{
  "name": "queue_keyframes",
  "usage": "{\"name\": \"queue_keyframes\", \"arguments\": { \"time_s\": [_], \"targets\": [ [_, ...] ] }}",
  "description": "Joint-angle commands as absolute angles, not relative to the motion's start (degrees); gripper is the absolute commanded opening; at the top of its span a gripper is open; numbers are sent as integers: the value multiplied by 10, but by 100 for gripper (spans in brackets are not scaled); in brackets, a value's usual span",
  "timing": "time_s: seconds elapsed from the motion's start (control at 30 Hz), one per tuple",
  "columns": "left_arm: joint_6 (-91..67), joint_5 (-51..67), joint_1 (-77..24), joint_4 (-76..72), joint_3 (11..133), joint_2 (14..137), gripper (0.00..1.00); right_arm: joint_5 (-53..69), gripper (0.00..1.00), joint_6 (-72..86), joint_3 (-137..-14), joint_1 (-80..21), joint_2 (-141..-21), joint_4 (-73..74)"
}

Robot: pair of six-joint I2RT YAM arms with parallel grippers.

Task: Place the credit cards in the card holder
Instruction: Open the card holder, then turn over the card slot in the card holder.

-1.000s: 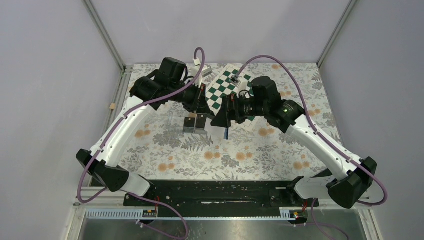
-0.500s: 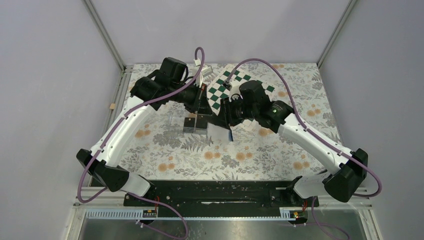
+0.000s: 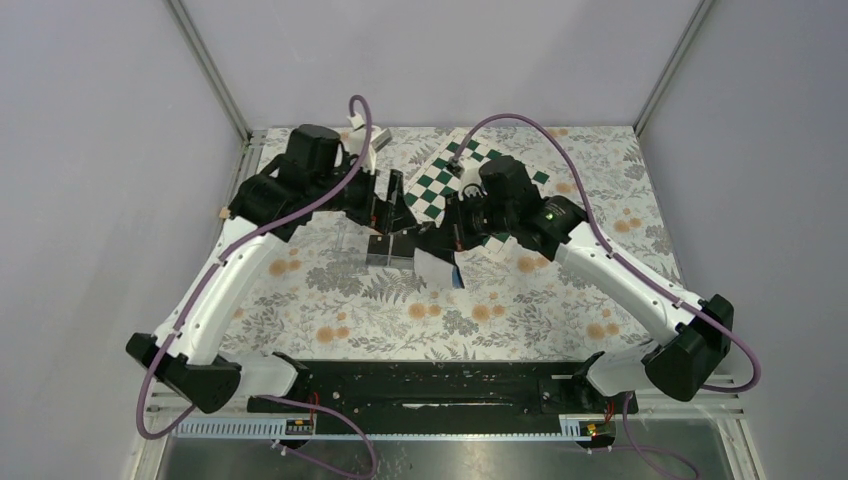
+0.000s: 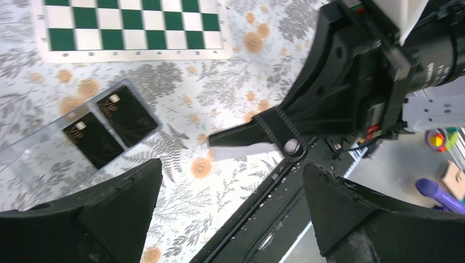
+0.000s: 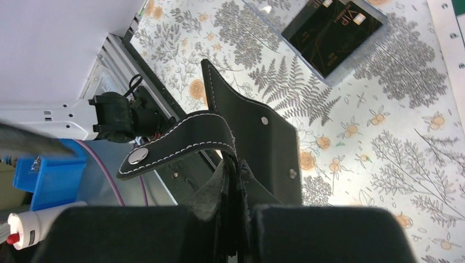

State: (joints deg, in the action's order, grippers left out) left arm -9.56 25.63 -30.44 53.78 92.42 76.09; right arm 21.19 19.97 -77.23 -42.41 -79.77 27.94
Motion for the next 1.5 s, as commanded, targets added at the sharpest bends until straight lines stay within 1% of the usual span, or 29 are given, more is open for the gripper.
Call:
{"name": "queue_keyframes", "arguments": {
  "time_s": [0.0, 0.2, 0.33, 0.43, 0.63, 0.87, 1.2, 1.37, 1.47],
  "targets": [
    [-110, 225, -262, 488, 870, 716, 99, 285, 0, 220, -734, -382, -761, 241],
    [-133, 316, -236, 445, 750, 711, 99, 392, 0, 267, -676, -306, -732, 176],
    [-167, 382, -237, 378, 669, 727, 90, 434, 0, 283, -667, -292, -736, 157],
    [-184, 399, -242, 341, 630, 746, 84, 456, 0, 299, -665, -292, -746, 143],
    [-182, 392, -251, 313, 621, 784, 81, 481, 0, 339, -650, -292, -754, 94],
    [-171, 381, -258, 316, 615, 797, 78, 492, 0, 348, -654, -292, -765, 87],
    [-167, 250, -257, 337, 623, 768, 79, 500, 0, 347, -655, -292, -770, 94],
    [-168, 272, -259, 333, 627, 775, 78, 502, 0, 347, -652, -292, -770, 96],
    [-167, 298, -262, 330, 626, 771, 71, 497, 0, 344, -651, -292, -770, 100]
  ]
}}
